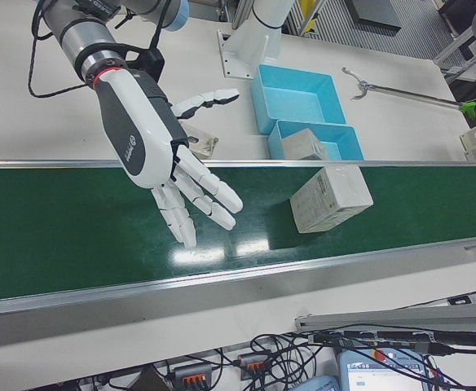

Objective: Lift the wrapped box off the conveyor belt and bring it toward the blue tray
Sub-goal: 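Reach the right hand to the white wrapped box and grasp it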

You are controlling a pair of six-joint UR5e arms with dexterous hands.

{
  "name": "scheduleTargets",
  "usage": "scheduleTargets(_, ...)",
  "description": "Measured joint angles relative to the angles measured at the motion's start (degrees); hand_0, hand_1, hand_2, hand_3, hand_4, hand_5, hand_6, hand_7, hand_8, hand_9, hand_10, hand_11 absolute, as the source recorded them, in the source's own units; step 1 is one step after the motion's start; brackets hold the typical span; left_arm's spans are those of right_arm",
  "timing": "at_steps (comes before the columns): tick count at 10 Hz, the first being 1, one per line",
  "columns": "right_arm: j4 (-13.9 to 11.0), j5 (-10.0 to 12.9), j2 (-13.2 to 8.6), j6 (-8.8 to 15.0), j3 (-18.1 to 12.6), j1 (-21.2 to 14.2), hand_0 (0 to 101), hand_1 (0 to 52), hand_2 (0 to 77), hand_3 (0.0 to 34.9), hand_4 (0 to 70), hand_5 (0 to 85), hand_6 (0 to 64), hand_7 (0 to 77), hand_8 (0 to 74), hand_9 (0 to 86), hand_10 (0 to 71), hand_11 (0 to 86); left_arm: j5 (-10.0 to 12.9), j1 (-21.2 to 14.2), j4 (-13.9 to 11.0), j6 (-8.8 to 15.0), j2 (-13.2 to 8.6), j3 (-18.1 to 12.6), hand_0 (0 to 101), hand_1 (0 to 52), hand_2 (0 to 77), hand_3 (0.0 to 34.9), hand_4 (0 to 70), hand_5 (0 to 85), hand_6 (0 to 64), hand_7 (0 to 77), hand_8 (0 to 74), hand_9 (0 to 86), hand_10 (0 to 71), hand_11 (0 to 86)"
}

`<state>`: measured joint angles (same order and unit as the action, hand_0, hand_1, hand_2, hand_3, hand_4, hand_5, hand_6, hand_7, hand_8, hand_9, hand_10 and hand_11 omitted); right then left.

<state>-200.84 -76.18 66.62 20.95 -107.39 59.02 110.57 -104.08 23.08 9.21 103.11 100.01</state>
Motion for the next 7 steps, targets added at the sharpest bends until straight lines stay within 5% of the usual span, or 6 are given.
scheduleTargets(4,2.09,3.82,-3.56,0.36,4.65,-7.46,38,7.1,11.4,30.1,8.2,4.4,0.0,9.8,0.0,1.1,4.9,6.0,0.00,0.00,0.00,0.00,0.00,0.00,0,0.0,1.1,0.0,0.0,0.5,0.0,0.5,0.0,0.5,0.0,0.0)
scheduleTargets(7,2.42,4.40,-5.61,0.59,6.18,-9.36,38,7.1,11.4,30.3,10.9,2.2,0.0,10.4,0.0,1.1,4.4,6.5,0.00,0.00,0.00,0.00,0.00,0.00,0,0.0,0.5,0.0,0.0,0.5,0.0,0.5,0.5,0.0,0.5,0.0)
